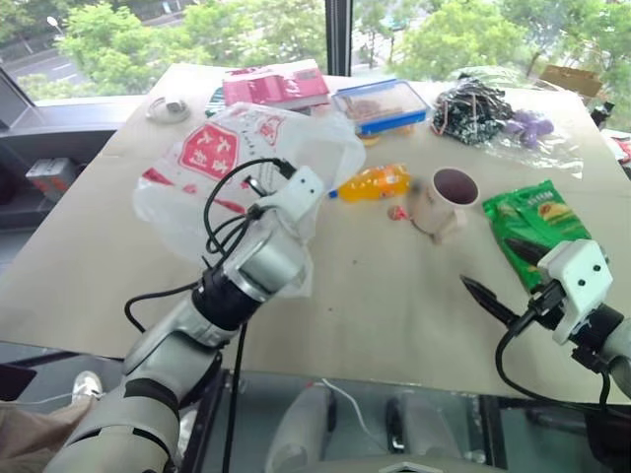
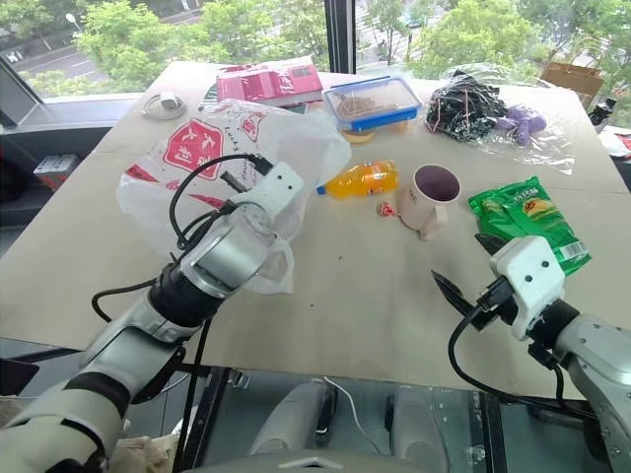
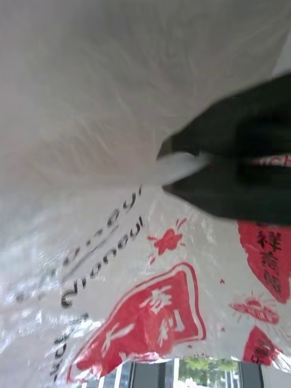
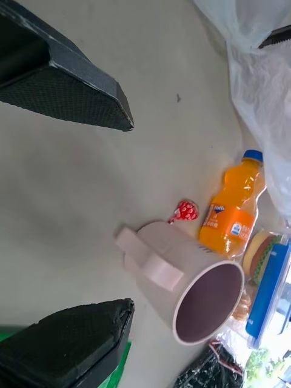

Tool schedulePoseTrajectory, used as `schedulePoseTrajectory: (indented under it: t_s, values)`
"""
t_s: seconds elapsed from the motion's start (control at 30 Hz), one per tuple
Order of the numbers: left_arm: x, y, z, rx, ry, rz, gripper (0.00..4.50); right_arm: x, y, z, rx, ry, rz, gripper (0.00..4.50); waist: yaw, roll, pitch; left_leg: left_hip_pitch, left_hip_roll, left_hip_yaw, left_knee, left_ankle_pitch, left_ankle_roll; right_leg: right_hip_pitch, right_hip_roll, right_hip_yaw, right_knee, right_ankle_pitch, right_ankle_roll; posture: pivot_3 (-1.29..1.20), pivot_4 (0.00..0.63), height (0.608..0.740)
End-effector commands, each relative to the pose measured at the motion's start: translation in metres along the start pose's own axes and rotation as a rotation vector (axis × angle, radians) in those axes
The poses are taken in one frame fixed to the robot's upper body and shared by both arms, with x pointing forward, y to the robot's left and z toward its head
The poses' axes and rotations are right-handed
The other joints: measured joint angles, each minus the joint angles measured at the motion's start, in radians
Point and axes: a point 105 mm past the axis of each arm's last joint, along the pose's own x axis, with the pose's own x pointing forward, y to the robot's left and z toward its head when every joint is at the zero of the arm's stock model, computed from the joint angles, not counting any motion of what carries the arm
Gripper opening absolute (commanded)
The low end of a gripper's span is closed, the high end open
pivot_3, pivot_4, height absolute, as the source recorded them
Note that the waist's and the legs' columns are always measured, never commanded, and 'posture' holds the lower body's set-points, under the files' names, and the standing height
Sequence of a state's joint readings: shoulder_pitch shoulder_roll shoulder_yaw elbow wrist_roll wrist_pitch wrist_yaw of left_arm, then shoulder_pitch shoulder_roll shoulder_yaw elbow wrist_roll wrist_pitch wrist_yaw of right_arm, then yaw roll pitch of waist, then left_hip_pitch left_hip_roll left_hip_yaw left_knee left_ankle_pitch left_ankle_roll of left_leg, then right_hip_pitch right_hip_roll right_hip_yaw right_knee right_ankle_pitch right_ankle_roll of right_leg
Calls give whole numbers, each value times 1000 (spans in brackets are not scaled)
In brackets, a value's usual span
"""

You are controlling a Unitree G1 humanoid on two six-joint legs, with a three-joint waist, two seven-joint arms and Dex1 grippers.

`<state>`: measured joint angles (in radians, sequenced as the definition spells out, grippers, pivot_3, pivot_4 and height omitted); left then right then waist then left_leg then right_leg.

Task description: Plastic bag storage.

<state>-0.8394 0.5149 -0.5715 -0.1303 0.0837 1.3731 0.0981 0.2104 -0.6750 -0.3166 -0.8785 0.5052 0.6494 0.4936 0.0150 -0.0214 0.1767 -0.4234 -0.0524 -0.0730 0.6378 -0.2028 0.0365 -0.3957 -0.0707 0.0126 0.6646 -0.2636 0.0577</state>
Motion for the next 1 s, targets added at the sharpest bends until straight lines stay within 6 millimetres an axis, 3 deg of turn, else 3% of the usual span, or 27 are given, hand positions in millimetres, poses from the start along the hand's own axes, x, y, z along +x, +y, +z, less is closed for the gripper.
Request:
schedulePoseTrajectory:
  t_s: [0.03,0.17,0.3,0.43,0.57,0.67,0.83,1.0]
  values:
    - [-8,33,15,-106,-123,34,92,3,1,15,-41,-57,-8,4500,-1,0,0,0,0,0,0,0,0,0,0,0,0,0,0,0,150,732]
    - [-7,61,11,-244,-173,-91,92,10,0,21,-38,-88,-6,4500,-3,0,0,0,1,0,0,1,-2,-1,0,0,0,0,0,0,150,732]
    - [-7,75,5,-441,-191,-437,92,17,2,28,-47,-118,11,4500,-2,0,0,0,1,0,0,1,-2,0,1,-2,0,0,0,0,150,732]
    - [-11,95,4,-447,-290,-619,92,25,6,38,-54,-158,31,4500,-3,0,0,0,0,0,0,1,-2,0,1,-6,0,0,0,0,150,732]
    - [-13,109,9,-587,-327,-769,92,35,11,47,-70,-185,61,4500,-1,0,0,-1,-1,-1,1,1,-1,0,1,-7,0,0,0,0,150,732]
    - [-13,123,10,-710,-363,-858,92,52,15,57,-63,-203,94,4500,-7,0,0,-1,-1,-1,2,0,0,0,2,-7,0,0,0,0,150,732]
    - [-15,139,4,-766,-402,-915,92,82,21,63,-112,-181,110,4500,-28,0,0,-2,0,-1,2,0,0,-2,4,-7,3,0,0,0,150,732]
    - [-17,162,-5,-808,-419,-885,92,126,24,55,-314,-110,102,4500,-36,0,0,-9,-1,2,7,1,-1,-13,5,-3,15,0,-1,0,150,732]
